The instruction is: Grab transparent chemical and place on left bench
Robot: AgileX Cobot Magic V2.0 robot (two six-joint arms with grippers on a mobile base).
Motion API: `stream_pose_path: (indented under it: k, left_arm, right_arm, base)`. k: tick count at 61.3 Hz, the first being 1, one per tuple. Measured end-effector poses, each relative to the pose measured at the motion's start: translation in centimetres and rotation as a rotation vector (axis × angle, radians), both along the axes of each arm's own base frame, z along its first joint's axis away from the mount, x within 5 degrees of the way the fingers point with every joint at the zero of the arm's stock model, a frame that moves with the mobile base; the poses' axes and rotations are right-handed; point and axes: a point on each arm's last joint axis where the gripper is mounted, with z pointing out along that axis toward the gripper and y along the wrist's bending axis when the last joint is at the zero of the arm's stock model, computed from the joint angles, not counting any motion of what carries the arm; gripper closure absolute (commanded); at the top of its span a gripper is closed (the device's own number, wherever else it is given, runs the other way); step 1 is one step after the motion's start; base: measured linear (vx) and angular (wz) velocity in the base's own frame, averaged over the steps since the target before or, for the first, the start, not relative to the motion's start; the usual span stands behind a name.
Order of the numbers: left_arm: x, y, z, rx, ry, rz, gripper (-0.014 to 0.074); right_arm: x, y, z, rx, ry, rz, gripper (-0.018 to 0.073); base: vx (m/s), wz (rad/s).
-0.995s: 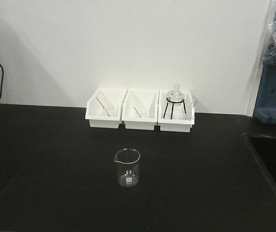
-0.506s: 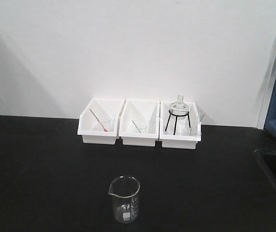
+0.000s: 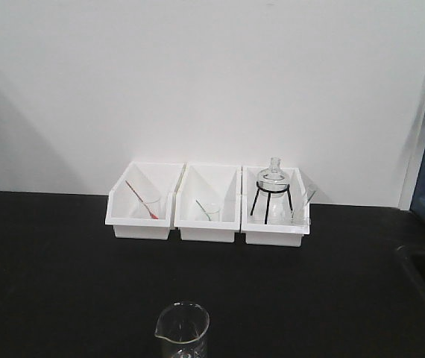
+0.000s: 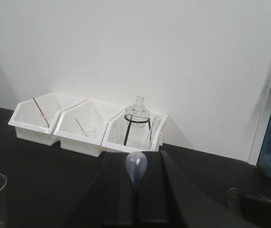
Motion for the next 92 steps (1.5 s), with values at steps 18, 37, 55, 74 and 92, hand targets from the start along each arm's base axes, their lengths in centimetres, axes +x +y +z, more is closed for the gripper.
stream_pose_path:
  k: [18,37,55,74,92]
  left_arm:
    - [0.0,0.0,0.0,0.000,0.000,0.000,0.0600]
    - [0.0,0.0,0.0,0.000,0.000,0.000,0.0600]
    - [0.0,0.0,0.0,0.000,0.000,0.000,0.0600]
    - [0.0,0.0,0.0,0.000,0.000,0.000,0.0600]
    - [0.0,0.0,0.0,0.000,0.000,0.000,0.0600]
  right_arm:
    - [0.0,0.0,0.0,0.000,0.000,0.000,0.0564]
    - [0.0,0.0,0.0,0.000,0.002,-0.005,0.0564]
    - [2.5,2.8,-0.9,0.014,0.085,0.343,0.0561]
    - [7.6,3.4,5.3,-0.023,-0.019,0.430,0.0561]
    - [12.2,7.5,6.4,-0.055,0.031,0.482,0.0561]
  base:
    - [0.04,0.00]
    - [0.00,0.00]
    - [0.00,0.00]
    - [0.00,0.00]
    - [0.00,0.00]
